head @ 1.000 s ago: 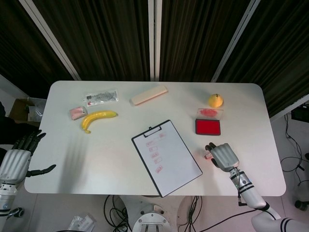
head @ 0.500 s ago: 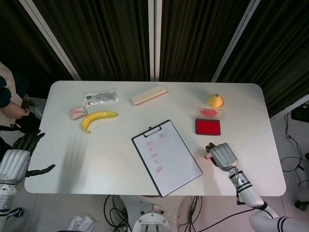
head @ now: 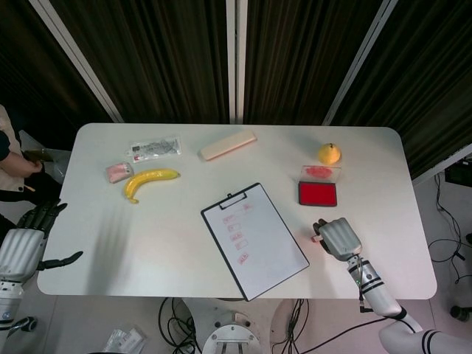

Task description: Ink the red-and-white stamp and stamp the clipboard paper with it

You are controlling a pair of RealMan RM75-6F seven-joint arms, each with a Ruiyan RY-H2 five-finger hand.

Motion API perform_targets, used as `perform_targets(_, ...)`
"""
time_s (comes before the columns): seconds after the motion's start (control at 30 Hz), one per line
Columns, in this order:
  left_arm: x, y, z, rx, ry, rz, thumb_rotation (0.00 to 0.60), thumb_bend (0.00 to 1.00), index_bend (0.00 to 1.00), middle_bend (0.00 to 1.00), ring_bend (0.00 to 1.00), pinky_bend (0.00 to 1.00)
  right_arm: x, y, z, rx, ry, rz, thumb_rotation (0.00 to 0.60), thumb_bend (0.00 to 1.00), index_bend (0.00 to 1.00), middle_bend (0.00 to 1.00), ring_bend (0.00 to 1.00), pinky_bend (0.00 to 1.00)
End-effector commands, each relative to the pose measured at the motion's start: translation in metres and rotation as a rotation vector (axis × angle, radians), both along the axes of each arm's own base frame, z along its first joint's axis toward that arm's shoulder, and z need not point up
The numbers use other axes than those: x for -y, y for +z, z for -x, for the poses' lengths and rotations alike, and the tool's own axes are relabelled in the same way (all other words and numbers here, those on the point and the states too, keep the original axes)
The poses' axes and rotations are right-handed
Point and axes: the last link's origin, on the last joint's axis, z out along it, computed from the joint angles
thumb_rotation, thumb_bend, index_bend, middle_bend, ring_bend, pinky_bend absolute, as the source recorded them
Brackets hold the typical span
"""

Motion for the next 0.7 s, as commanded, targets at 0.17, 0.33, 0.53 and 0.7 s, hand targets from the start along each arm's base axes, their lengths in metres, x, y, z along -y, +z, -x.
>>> perform_targets(0.17, 0.001, 0.001, 0.001, 0.001, -0.001, 0.000, 0.375, 0.06, 0.11, 0.08, 0.09, 0.18, 0.003, 0.009, -0.003, 0.023, 0.005, 0.019, 0.600, 0.35, 0.58, 0.51, 0.77, 0.90)
perform_targets(0.33, 0.000, 0.001, 0.000, 0.001, -0.002, 0.003, 0.378, 0.06, 0.11, 0.08, 0.09, 0.18, 0.021, 0.033, -0.011, 0.060, 0.000, 0.065, 0.600, 0.37, 0.59, 0.52, 0.77, 0.90)
perform_targets(0.53, -0.001, 0.001, -0.001, -0.001, -0.005, 0.003, 0.380, 0.06, 0.11, 0.08, 0.09, 0.18, 0.063, 0.057, -0.016, 0.088, -0.080, 0.093, 0.600, 0.38, 0.63, 0.54, 0.77, 0.90)
perform_targets(0.7, -0.002, 0.000, -0.003, -0.001, -0.008, 0.008, 0.380, 0.06, 0.11, 0.08, 0.09, 0.18, 0.095, 0.054, -0.015, 0.051, -0.150, 0.093, 0.600, 0.38, 0.63, 0.55, 0.77, 0.90)
